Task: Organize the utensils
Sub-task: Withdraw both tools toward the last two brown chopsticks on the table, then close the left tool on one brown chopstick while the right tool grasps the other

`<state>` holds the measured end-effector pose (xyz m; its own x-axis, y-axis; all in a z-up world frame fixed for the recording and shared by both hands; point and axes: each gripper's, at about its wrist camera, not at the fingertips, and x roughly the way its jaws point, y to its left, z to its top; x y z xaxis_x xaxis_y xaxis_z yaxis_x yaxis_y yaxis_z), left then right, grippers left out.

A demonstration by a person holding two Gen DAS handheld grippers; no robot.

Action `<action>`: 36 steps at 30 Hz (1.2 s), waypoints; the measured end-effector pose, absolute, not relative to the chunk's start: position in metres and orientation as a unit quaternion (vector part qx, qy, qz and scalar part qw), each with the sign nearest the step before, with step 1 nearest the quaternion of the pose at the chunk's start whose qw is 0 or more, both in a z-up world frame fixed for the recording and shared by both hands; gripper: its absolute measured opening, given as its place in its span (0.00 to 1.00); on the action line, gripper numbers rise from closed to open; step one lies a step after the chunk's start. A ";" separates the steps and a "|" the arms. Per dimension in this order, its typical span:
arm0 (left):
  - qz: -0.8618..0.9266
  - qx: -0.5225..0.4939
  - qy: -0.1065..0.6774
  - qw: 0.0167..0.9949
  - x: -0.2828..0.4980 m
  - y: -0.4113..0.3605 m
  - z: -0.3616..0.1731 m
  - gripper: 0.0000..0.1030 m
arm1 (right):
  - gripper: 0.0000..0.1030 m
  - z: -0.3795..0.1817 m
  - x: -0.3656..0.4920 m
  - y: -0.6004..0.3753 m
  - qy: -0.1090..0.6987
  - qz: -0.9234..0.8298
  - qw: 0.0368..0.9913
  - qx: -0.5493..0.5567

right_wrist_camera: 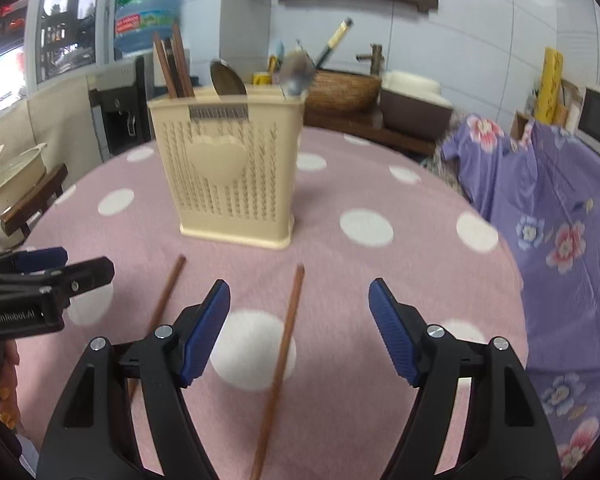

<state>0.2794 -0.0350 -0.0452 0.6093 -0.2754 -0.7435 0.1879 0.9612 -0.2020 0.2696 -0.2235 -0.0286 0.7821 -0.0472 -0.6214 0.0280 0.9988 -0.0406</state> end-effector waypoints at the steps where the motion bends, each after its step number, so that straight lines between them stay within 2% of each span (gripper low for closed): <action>1: -0.129 -0.054 0.431 0.892 0.277 -0.035 -0.051 0.84 | 0.70 -0.036 0.268 -0.225 0.338 -0.024 0.941 -0.013; 9: -0.150 -0.029 0.449 0.880 0.268 -0.056 -0.066 0.69 | 0.70 -0.063 0.259 -0.232 0.365 -0.036 0.930 -0.005; 11: -0.149 -0.018 0.452 0.879 0.272 -0.063 -0.068 0.58 | 0.70 -0.064 0.258 -0.233 0.368 -0.038 0.929 -0.002; 17: -0.129 0.016 0.463 0.877 0.293 -0.082 -0.076 0.39 | 0.70 -0.062 0.258 -0.242 0.370 -0.038 0.928 0.018; 24: -0.098 0.033 0.458 0.883 0.310 -0.093 -0.077 0.29 | 0.69 -0.063 0.263 -0.245 0.377 -0.034 0.926 0.016; 26: -0.091 0.042 0.455 0.885 0.315 -0.093 -0.077 0.20 | 0.65 -0.064 0.268 -0.245 0.384 -0.029 0.923 0.022; 29: -0.086 0.045 0.455 0.885 0.318 -0.089 -0.076 0.11 | 0.63 -0.069 0.278 -0.245 0.402 -0.017 0.915 0.034; 36: -0.097 0.038 0.453 0.886 0.314 -0.085 -0.076 0.10 | 0.52 -0.080 0.305 -0.233 0.438 -0.008 0.898 0.033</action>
<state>0.3141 -0.0853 -0.0760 0.5714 -0.1379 -0.8090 0.2061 0.9783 -0.0211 0.3054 -0.2330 -0.0804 0.6154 0.0152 -0.7881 0.0431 0.9977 0.0529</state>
